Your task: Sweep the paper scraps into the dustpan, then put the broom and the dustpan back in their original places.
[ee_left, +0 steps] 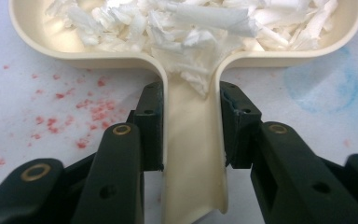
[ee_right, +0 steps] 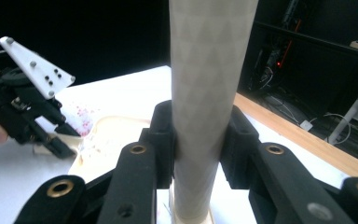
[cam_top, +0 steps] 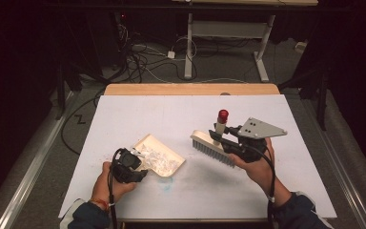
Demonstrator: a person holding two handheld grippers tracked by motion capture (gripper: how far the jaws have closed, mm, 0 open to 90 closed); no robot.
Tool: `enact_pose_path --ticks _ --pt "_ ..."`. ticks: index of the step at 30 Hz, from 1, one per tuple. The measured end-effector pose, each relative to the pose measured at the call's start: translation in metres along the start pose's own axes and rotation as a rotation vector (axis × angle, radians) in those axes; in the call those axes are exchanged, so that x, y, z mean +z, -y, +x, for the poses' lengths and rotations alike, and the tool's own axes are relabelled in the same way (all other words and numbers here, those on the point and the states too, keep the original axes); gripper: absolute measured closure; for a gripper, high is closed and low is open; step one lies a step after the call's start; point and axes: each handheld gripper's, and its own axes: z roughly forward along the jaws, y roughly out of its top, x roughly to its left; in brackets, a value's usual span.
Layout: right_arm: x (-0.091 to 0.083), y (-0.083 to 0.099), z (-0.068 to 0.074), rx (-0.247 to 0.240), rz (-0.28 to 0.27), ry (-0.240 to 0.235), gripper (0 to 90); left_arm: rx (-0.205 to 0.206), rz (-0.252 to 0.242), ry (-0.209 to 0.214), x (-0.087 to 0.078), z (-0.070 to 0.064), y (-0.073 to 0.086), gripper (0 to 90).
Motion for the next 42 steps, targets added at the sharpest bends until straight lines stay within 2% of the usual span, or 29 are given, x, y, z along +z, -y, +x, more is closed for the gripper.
enact_pose_path --ticks 15,25,30,35,39,40,42 --pt "-0.052 0.024 -0.014 0.007 0.064 0.022 70.8 -0.028 -0.016 -0.019 -0.004 0.007 0.007 63.5" --pt "-0.086 0.04 -0.021 0.035 0.104 -0.002 70.8 -0.057 -0.019 -0.04 -0.004 0.008 0.014 63.5" --pt "-0.101 0.043 -0.026 0.054 0.096 -0.03 70.7 -0.069 -0.023 -0.045 -0.004 0.01 0.014 63.5" --pt "-0.111 0.043 -0.029 0.069 0.113 -0.065 70.7 -0.089 -0.029 -0.053 -0.005 0.014 0.015 63.5" --pt "-0.112 0.045 -0.03 0.063 0.142 -0.103 70.7 -0.102 -0.035 -0.067 -0.005 0.019 0.016 63.4" --pt "-0.112 0.046 -0.031 0.058 0.15 -0.114 70.7 -0.117 -0.038 -0.076 -0.005 0.022 0.017 63.4" --pt "-0.111 0.048 -0.03 0.061 0.163 -0.116 70.7 -0.132 -0.043 -0.076 -0.005 0.026 0.017 63.4"
